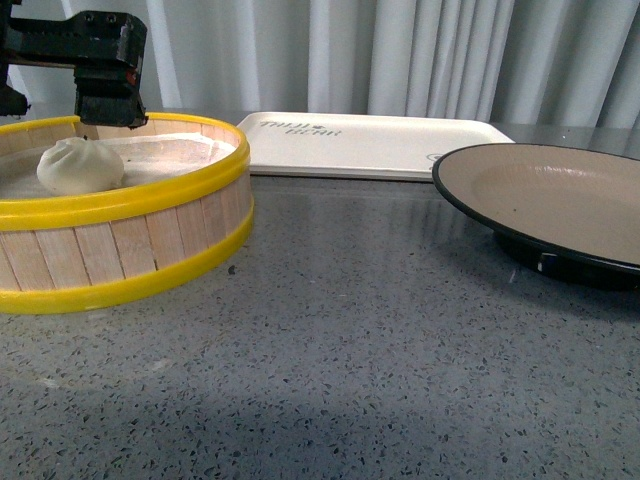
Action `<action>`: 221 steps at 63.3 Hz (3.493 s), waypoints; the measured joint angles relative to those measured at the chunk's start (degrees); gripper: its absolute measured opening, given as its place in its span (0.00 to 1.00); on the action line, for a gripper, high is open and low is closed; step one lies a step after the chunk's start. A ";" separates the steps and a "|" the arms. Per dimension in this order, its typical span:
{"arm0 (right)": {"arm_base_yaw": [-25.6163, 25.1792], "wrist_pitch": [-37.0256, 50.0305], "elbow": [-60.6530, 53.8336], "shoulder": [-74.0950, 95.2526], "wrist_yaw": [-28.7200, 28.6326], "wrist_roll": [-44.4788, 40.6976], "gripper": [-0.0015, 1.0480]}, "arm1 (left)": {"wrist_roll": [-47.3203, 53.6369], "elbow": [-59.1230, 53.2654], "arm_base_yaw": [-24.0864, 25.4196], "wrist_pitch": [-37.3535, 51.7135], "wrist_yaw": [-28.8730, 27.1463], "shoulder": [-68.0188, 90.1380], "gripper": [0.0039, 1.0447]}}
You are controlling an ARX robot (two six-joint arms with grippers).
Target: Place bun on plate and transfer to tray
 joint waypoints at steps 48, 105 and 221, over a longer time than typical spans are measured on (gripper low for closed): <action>0.00 0.00 0.00 0.00 0.00 0.00 0.92 | 0.63 2.05 -1.01 -2.21 -1.51 2.82 0.39; 0.00 0.00 0.00 0.00 0.00 0.00 0.92 | 2.21 10.08 -4.66 -6.05 -1.99 0.92 0.03; 0.00 0.00 0.00 0.00 0.00 0.00 0.92 | 10.82 44.81 -38.16 -11.43 -6.95 33.55 0.03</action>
